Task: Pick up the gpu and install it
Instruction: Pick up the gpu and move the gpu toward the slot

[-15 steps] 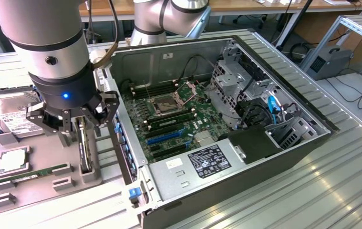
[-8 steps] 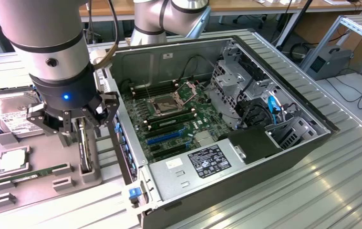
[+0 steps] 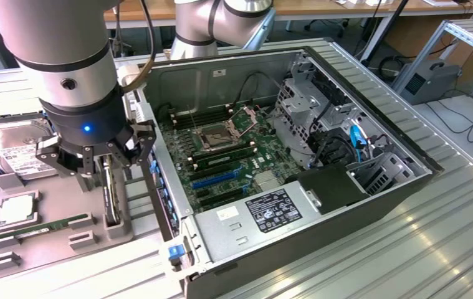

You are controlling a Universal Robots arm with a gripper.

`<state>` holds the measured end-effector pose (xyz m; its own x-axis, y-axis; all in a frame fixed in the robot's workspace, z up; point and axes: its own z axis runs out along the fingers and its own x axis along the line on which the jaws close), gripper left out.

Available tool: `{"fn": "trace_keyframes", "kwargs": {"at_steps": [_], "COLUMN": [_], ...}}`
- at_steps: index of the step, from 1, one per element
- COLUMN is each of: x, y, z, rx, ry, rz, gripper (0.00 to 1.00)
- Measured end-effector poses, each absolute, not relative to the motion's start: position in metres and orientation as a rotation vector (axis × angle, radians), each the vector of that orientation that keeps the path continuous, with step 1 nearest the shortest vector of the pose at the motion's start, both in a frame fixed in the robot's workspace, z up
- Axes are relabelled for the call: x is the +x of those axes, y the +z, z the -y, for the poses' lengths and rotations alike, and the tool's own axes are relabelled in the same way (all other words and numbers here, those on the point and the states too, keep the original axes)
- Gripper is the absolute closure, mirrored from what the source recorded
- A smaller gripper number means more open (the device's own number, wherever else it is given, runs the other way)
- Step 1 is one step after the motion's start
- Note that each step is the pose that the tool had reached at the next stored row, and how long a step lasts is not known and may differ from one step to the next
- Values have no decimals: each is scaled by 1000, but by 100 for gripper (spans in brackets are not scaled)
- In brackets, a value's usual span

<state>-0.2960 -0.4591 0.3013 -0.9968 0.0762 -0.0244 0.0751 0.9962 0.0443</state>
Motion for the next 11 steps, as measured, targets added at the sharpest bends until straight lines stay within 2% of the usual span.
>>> {"fn": "trace_keyframes", "kwargs": {"at_steps": [11], "x": [-296], "y": [298], "z": [459], "rx": [118], "ry": [67], "rz": [-3113], "gripper": [52]}}
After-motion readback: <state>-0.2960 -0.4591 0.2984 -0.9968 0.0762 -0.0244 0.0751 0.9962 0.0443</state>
